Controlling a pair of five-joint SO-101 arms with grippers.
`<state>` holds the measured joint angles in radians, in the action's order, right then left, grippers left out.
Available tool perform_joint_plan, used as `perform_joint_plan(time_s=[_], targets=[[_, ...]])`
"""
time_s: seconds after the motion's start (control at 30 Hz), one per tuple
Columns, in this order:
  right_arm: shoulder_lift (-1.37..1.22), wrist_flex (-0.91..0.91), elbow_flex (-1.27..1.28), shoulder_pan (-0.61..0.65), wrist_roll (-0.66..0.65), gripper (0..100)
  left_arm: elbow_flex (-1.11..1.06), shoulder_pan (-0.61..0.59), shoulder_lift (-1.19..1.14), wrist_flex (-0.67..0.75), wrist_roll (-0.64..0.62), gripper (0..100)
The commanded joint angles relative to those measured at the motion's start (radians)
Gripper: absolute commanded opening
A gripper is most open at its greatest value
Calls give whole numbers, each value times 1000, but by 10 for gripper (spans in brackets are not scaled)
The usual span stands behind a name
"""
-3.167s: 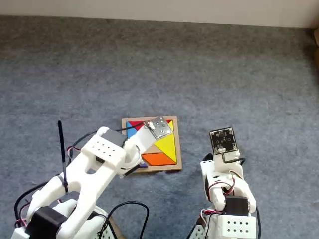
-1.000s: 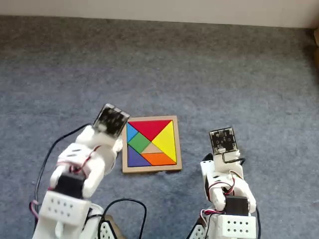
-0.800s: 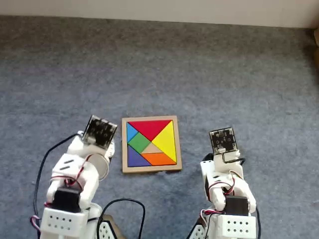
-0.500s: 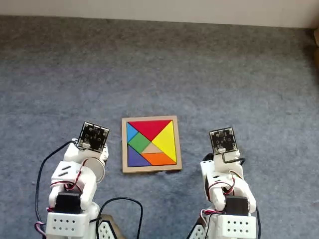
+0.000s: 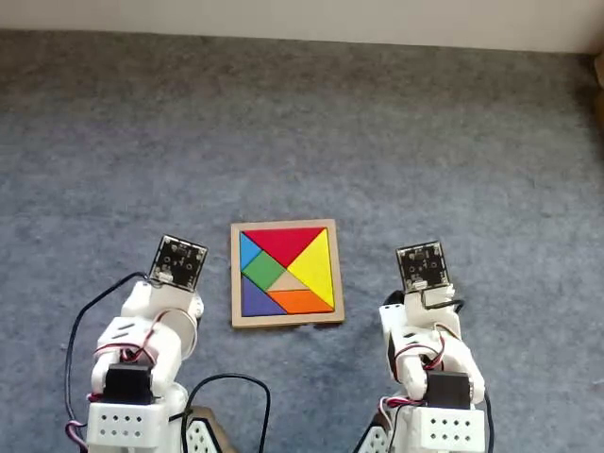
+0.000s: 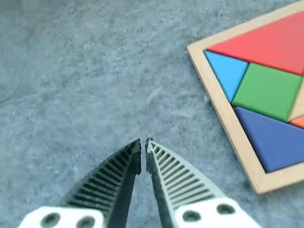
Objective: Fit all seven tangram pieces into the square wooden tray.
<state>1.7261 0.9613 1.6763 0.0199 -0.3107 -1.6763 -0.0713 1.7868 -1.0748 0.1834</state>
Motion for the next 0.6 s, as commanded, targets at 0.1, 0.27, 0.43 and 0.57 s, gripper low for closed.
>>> perform_joint_plan(time_s=[0.1, 0.27, 0.43, 0.57], targets=[[15, -2, 96, 35, -5, 9, -19, 5, 24, -196, -8, 47], [15, -2, 90, 31, 133, 9, -19, 5, 24, -247, -8, 46], [15, 4, 88, 28, 140, 8, -19, 5, 24, -247, -8, 46], [15, 21, 45, -8, 143, 6, -19, 5, 24, -247, -8, 46]])
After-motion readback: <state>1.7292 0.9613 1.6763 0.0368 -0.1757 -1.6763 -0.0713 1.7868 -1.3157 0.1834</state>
